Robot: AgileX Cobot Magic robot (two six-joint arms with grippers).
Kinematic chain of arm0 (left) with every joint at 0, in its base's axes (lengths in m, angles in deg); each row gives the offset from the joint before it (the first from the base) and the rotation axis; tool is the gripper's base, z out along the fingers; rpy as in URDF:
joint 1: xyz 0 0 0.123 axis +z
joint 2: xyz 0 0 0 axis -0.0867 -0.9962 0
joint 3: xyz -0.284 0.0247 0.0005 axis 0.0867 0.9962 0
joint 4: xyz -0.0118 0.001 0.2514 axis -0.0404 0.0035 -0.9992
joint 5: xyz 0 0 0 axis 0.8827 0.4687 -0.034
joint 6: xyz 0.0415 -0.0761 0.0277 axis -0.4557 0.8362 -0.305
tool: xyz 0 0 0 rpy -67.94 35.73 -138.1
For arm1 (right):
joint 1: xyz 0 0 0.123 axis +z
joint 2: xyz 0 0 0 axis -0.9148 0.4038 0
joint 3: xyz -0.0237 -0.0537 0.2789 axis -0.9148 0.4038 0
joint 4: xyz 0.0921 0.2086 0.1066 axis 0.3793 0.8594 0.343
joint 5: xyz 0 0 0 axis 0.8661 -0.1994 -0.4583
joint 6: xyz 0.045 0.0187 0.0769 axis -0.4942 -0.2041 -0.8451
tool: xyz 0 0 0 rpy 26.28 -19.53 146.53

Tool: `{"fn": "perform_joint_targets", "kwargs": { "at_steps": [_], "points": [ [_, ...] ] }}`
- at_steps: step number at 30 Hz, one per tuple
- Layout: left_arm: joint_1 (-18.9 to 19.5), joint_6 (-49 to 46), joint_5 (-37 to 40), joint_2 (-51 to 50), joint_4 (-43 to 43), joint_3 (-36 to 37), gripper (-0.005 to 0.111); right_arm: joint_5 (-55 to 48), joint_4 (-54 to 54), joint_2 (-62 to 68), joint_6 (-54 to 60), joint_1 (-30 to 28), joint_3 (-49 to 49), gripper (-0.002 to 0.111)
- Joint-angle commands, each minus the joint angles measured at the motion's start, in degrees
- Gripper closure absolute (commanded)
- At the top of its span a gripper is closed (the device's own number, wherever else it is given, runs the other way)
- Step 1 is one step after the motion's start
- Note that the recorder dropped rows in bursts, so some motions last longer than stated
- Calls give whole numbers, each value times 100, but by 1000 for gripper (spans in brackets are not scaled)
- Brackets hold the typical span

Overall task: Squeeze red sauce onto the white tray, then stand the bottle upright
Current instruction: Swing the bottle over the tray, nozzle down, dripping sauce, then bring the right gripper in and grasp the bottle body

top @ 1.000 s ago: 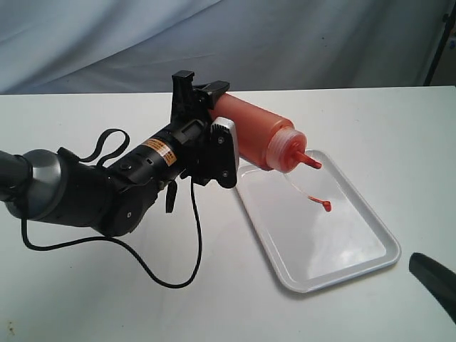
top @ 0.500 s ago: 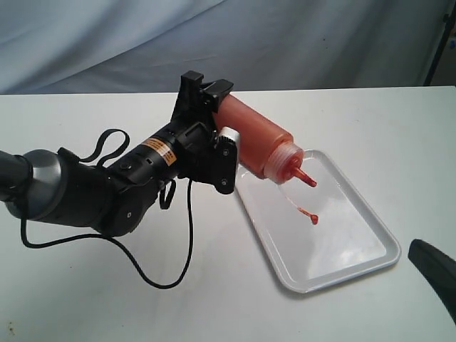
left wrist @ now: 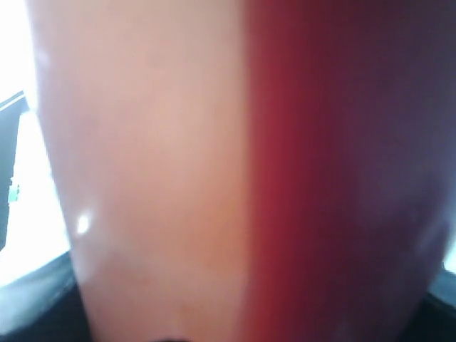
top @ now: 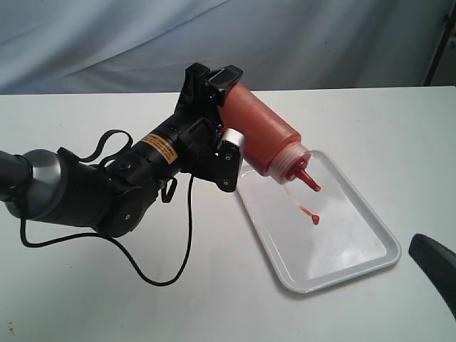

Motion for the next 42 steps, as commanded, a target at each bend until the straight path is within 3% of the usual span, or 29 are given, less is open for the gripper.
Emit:
{"fn": "perform_joint_targets", "kwargs": {
  "at_steps": [1, 8, 13, 22, 29, 37, 42],
  "points": [
    [-8, -77, -329, 71, 0, -84, 107, 80, -173, 22, -307, 11, 32, 3],
    [-8, -198, -339, 71, 0, -84, 107, 2, -67, 1051, -351, 11, -100, 3],
    [-8, -196, -380, 71, -200, -84, 107, -24, -12, 1819, 345, 11, -532, 3],
    [-20, -148, -469, 71, -484, -84, 107, -156, 2069, 3109, 2856, 11, -667, 3],
    [-20, -148, -469, 71, -554, -84, 107, -981, 3103, 4281, 4860, 11, -1096, 3],
    [-20, -162, -152, 71, -676, -149, 107, -1344, 3139, 5336, 4897, 36, -1830, 3],
    [-20, -175, -141, 71, -676, -149, 107, -1174, 3122, 5974, 5006, 671, -2262, 3]
  ]
}}
